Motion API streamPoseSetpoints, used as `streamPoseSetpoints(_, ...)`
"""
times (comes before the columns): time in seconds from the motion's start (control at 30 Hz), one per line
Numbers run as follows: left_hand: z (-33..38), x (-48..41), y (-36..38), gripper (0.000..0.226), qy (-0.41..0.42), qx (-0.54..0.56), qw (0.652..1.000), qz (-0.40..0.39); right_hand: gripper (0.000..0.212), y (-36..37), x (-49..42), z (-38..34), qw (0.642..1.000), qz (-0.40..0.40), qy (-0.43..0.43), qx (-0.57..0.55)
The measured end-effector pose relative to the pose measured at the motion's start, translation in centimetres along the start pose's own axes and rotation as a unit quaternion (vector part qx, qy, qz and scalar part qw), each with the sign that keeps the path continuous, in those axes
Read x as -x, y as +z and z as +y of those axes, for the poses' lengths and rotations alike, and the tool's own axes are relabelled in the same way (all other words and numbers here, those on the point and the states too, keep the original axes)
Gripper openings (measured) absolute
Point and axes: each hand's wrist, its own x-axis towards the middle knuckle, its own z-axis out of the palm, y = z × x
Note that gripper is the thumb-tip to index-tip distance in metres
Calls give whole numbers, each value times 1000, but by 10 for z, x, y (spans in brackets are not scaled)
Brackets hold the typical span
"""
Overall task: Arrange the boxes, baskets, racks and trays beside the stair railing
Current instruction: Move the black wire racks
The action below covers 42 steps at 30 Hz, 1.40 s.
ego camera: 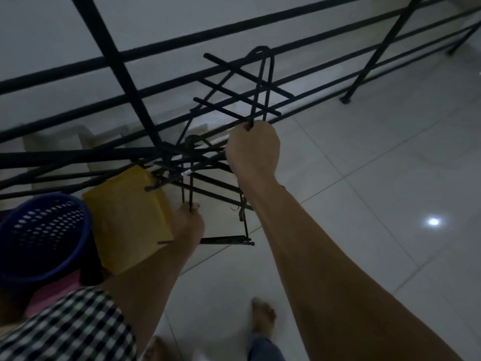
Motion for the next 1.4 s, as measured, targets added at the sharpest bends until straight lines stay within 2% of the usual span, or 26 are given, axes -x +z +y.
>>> streamPoseSetpoints(0.17, 29, 6, 78, 32, -24, 26, 998, -46, 22, -42, -54, 51, 999, 21, 18, 28)
streamPoseSetpoints(0.27, 33, 2, 120, 31, -35, 32, 998, -40, 26, -54, -81, 85, 999, 21, 11, 42)
streamPoseSetpoints(0.43, 2, -21, 164, 27, -64, 55, 996, -34, 24, -58, -117, 130, 999, 11, 1, 50)
streamPoseSetpoints(0.6, -45, -60, 174, 24, -92, 66, 993, -29, 18, -29, -134, 183, 999, -1, 2, 45)
streamPoseSetpoints(0.7, -65, -85, 168, 35, -122, 79, 989, -31, 18, -4, -139, 212, 999, -18, 9, 51)
streamPoseSetpoints(0.8, -95, -111, 160, 22, -159, 84, 984, -10, 18, 21, -149, 234, 997, -42, 29, 56)
streamPoseSetpoints(0.9, -123, -136, 153, 23, -163, 57, 985, -6, 19, 38, -166, 246, 995, -65, 30, 71)
streamPoseSetpoints(0.97, -132, -147, 146, 36, -165, 49, 985, 3, 21, 46, -178, 249, 993, -80, 19, 88)
streamPoseSetpoints(1.07, -139, -156, 143, 42, -179, 38, 983, 18, 23, 54, -194, 250, 989, -95, -12, 116)
streamPoseSetpoints(1.27, -135, -174, 168, 43, -189, -28, 981, 37, 18, 73, -205, 266, 966, -142, -96, 194)
streamPoseSetpoints(1.4, -126, -182, 185, 41, -206, -1, 977, 57, 16, 76, -216, 277, 951, -168, -122, 230)
